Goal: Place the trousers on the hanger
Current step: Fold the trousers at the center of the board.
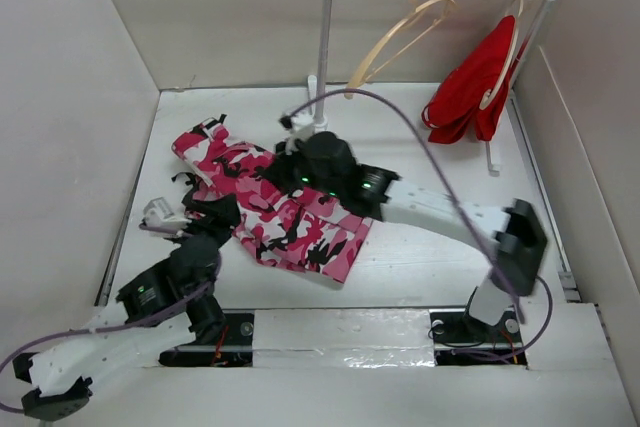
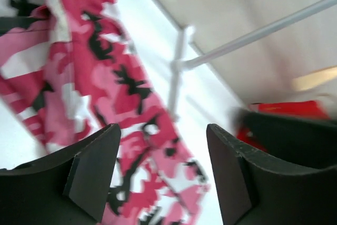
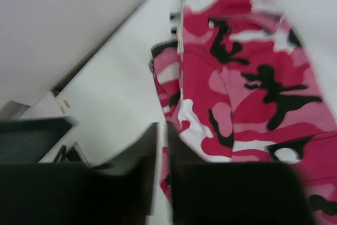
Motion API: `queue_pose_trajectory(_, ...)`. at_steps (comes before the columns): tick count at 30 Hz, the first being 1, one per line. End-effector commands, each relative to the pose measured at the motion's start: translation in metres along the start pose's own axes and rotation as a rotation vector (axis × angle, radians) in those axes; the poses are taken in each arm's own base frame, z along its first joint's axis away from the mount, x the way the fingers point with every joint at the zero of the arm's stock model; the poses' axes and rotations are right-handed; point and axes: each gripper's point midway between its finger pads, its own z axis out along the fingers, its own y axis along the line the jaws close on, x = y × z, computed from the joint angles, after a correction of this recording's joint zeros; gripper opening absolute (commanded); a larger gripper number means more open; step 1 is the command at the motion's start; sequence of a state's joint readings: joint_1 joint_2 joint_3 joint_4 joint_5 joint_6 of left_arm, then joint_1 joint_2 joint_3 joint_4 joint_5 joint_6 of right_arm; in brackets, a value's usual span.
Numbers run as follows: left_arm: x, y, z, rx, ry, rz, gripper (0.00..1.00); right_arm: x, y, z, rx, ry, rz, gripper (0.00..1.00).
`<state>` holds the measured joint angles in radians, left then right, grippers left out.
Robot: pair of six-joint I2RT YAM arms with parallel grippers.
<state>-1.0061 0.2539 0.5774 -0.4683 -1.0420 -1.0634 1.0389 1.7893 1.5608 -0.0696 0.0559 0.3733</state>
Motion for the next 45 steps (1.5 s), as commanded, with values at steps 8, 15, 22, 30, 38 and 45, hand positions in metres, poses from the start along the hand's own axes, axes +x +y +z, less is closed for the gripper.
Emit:
queue_pose_trajectory(8,0.037,0.010,0.046,-0.255,-0.146,0.153,0.69,0.086,-0.045,-0.130,0.151,-0.044,0.063,0.28)
queue_pose_trajectory(15,0.009,0.035,0.103,-0.386,-0.124,0.180,0.70,0.142,-0.032,-0.150,0.115,0.073,-0.016,0.53)
queue_pose_trajectory(22,-0.019,0.107,0.139,-0.453,-0.075,-0.012,0.73,0.176,-0.044,-0.154,0.214,0.149,-0.070,0.73)
queue_pose_trajectory(30,-0.011,0.107,0.196,-0.459,0.040,0.091,0.78,0.224,-0.069,-0.165,0.326,0.235,-0.058,0.68)
queue_pose_trajectory(38,-0.004,0.127,0.224,-0.557,0.074,0.163,0.75,0.244,-0.078,-0.161,0.345,0.265,-0.071,0.64)
queue_pose_trajectory(45,0.015,0.140,0.233,-0.568,0.125,0.163,0.60,0.240,-0.072,-0.141,0.357,0.278,-0.120,0.64)
